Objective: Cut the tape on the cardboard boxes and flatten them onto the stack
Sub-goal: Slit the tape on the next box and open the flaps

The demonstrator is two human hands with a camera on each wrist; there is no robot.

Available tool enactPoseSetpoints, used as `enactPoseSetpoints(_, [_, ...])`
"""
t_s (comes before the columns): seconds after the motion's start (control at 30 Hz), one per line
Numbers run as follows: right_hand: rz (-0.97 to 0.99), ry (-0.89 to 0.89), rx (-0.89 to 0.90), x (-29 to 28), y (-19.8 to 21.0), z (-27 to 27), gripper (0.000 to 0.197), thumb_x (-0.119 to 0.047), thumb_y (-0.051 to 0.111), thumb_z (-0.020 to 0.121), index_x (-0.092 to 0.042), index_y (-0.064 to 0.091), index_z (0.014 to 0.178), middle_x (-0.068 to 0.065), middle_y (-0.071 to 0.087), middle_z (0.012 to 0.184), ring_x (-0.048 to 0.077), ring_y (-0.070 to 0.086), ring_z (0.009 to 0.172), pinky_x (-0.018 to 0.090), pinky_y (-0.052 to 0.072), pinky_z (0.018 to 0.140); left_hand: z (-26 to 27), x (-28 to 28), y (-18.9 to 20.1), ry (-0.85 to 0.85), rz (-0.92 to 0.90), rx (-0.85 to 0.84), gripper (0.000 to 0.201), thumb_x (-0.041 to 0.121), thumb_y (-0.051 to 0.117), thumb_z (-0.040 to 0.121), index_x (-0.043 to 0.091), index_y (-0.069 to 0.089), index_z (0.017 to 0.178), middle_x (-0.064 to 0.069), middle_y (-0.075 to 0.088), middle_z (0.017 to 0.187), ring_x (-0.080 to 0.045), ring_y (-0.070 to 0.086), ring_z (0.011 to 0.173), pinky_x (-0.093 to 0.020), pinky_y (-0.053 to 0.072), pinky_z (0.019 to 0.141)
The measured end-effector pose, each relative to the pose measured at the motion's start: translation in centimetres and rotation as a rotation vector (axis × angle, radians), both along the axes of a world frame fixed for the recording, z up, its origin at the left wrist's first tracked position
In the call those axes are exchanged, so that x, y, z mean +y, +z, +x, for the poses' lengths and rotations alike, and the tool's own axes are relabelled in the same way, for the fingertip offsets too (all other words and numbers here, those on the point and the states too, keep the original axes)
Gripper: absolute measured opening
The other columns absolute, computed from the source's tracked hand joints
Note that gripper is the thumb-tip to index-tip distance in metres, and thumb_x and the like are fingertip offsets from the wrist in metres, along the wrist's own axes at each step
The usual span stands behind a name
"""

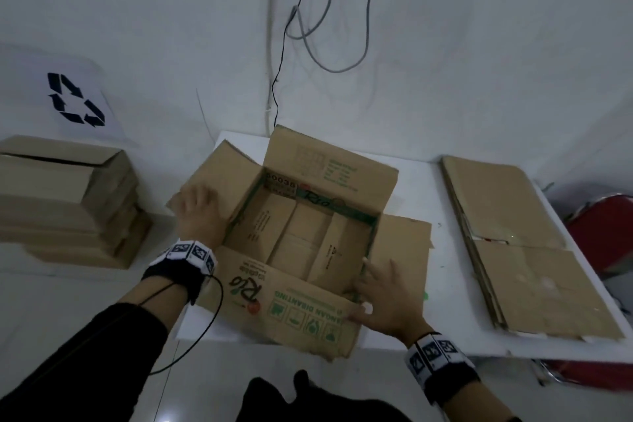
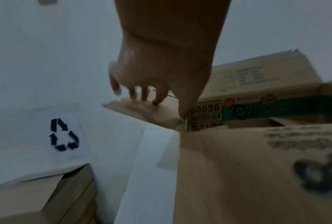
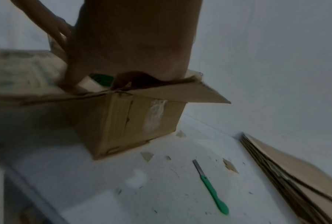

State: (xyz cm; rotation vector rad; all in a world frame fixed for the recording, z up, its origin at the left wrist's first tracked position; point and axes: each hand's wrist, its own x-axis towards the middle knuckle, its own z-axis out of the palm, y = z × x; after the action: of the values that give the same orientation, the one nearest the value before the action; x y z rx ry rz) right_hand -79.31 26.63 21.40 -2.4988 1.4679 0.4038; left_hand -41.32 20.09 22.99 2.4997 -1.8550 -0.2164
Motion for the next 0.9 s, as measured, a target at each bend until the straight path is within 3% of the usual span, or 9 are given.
enactPoseSetpoints(0.1, [0.058, -0.027, 0.017, 0.7, -0.1, 1.5, 0.085, -0.09, 0.015, 0.075, -0.042, 0.057, 0.13, -0.016, 0.045, 0.149, 0.013, -0.005, 0.151, 0.053, -0.027, 0.11, 1.8, -0.3, -1.8, -0.041, 0.28, 0.25, 0.076, 0.046, 0.048, 0.096, 0.008, 0.013, 0.152, -0.016, 0.015, 0.157, -0.036, 0.025, 0.14, -0.044, 0.026, 0.113])
enactPoseSetpoints(0.17, [0.032, -0.033, 0.024, 0.6, -0.5, 2.1, 0.084, -0.087, 0.011, 0.078, -0.042, 0.058, 0.131, -0.014, 0.047, 0.147, 0.014, 0.012, 0.15, 0.051, -0.018, 0.114, 2.3, -0.2, -2.3, -0.059, 0.279, 0.356, 0.075, 0.045, 0.043, 0.099, 0.008, 0.008, 0.153, -0.014, 0.008, 0.16, -0.031, 0.017, 0.145, -0.04, 0.02, 0.117])
enactPoseSetpoints(0.33, [-0.066, -0.104, -0.108, -0.3, -0.2, 3.1, 0.069, -0.076, 0.023, 0.086, -0.031, 0.072, 0.106, -0.012, 0.07, 0.111, 0.011, 0.054, 0.113, 0.034, 0.023, 0.115, 2.1, 0.8, -0.9, 0.049, -0.403, 0.433, 0.061, 0.046, 0.029, 0.099, 0.011, 0.028, 0.149, -0.009, 0.022, 0.158, -0.025, 0.016, 0.146, -0.052, 0.011, 0.116])
enactPoseSetpoints(0.47, [0.019, -0.379, -0.494, -1.8, 3.7, 5.3, 0.056, -0.069, 0.057, 0.082, -0.016, 0.065, 0.067, 0.002, 0.066, 0.069, 0.018, 0.061, 0.07, 0.028, 0.046, 0.068, 0.1, 1.9, 1.5, 0.243, -0.82, 0.516, 0.051, 0.038, 0.038, 0.1, 0.004, 0.039, 0.138, -0.026, 0.037, 0.137, -0.04, 0.036, 0.125, -0.047, 0.027, 0.106])
enactPoseSetpoints(0.6, [0.167, -0.595, -0.826, -3.9, 8.1, 6.4, 0.035, -0.046, 0.071, 0.085, -0.012, 0.078, 0.085, 0.003, 0.076, 0.083, 0.017, 0.071, 0.08, 0.037, 0.055, 0.076, -2.3, 0.7, 2.0, 0.464, -0.327, 0.911, 0.062, 0.047, 0.029, 0.102, -0.004, 0.048, 0.131, -0.03, 0.046, 0.135, -0.042, 0.041, 0.125, -0.043, 0.029, 0.109])
enactPoseSetpoints(0.67, [0.275, -0.693, -0.954, -4.8, 9.5, 6.2, 0.03, -0.037, 0.07, 0.088, -0.008, 0.077, 0.093, -0.002, 0.077, 0.08, 0.011, 0.072, 0.078, 0.031, 0.058, 0.077, -4.7, 1.0, 2.1, 0.471, -0.024, 1.269, 0.084, 0.067, 0.022, 0.092, 0.002, 0.04, 0.141, -0.021, 0.042, 0.143, -0.038, 0.041, 0.13, -0.044, 0.033, 0.109])
enactPoseSetpoints(0.73, [0.4, -0.79, -1.053, -5.1, 9.8, 6.0, 0.032, -0.032, 0.068, 0.091, -0.003, 0.074, 0.102, -0.004, 0.076, 0.081, 0.008, 0.071, 0.076, 0.018, 0.055, 0.072, -7.4, 1.7, 2.4, 0.448, 0.219, 1.457, 0.092, 0.076, 0.021, 0.086, 0.007, 0.038, 0.144, -0.016, 0.048, 0.141, -0.037, 0.047, 0.126, -0.04, 0.042, 0.094])
enactPoseSetpoints(0.83, [0.456, -0.851, -1.063, -5.0, 8.6, 5.5, 0.073, -0.068, 0.074, 0.067, -0.008, 0.074, 0.109, 0.007, 0.073, 0.108, 0.022, 0.069, 0.101, 0.034, 0.052, 0.096, -10.2, 2.5, 3.0, 0.407, 0.367, 1.562, 0.09, 0.076, 0.033, 0.085, 0.002, 0.049, 0.135, -0.018, 0.061, 0.117, -0.033, 0.059, 0.105, -0.035, 0.046, 0.076])
enactPoseSetpoints(0.9, [0.464, -0.887, -1.105, -4.7, 7.9, 5.2, 0.086, -0.077, 0.074, 0.055, -0.01, 0.074, 0.11, 0.01, 0.072, 0.112, 0.026, 0.067, 0.106, 0.041, 0.05, 0.101, -10.5, 2.4, 2.2, 0.45, 0.307, 1.661, 0.082, 0.068, 0.042, 0.088, 0.0, 0.05, 0.133, -0.02, 0.062, 0.116, -0.035, 0.059, 0.104, -0.041, 0.048, 0.088])
